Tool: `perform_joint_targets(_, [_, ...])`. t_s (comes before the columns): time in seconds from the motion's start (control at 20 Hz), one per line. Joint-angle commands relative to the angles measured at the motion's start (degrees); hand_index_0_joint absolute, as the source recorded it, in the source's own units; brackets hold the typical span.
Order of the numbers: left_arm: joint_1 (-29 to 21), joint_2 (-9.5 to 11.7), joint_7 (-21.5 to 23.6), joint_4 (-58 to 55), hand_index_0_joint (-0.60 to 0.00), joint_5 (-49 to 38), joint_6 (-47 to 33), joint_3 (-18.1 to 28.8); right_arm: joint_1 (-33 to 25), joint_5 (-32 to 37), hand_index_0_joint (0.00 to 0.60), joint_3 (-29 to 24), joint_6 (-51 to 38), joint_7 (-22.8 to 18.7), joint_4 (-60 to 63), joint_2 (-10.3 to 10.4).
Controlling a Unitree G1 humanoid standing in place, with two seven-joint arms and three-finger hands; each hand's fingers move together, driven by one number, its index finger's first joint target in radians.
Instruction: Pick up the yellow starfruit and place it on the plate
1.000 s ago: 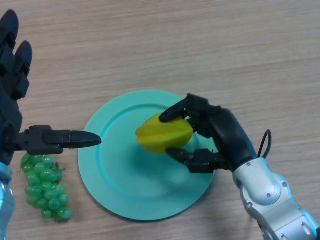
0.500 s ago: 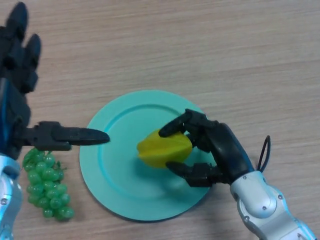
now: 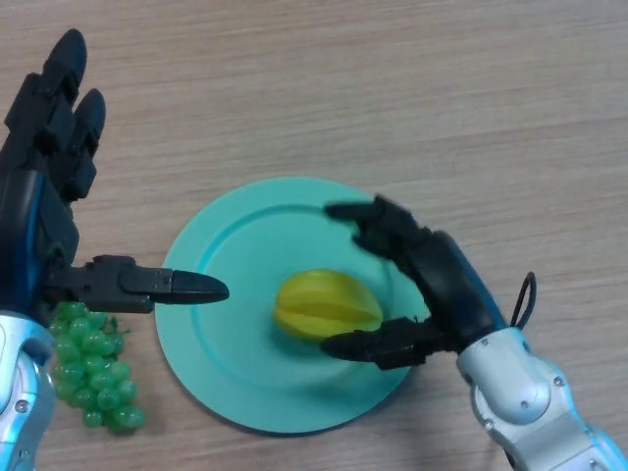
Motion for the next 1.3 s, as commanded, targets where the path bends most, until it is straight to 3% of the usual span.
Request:
perform_joint_targets(0.05, [-0.83,1.21,-0.59,-3.56,0.0,-1.28,-6.53,3.62,-1.88,-0.04,0.0,-5.09,-4.57,2.0,-5.79,0.2])
perform_joint_targets(0.4, [-0.88,0.91,0.7,-2.91,0.0,-4.26,-5.17,3.42,-1.28,7.2,0.0,-15.54,-0.49,5.25,-17.2,0.2])
perform_joint_targets(0.6, [-0.11,0.83,0.39,-3.67,0.0,-6.34,-3.23,3.29,0.08,8.2,0.0,-17.81,2.01,6.46,-22.5,0.11])
perform_joint_targets(0.9, [1.15,0.96,-2.1,-3.99,0.0,-3.37,-2.1,3.46,4.12,7.98,0.0,-22.03,0.17,9.98,-25.34,-1.98])
perform_joint_targets(1.3, [0.59,0.6,-3.69,-4.57,0.0,-1.06,-2.29,2.4,3.69,11.77,0.0,-23.62,-0.03,8.04,-25.2,-2.51])
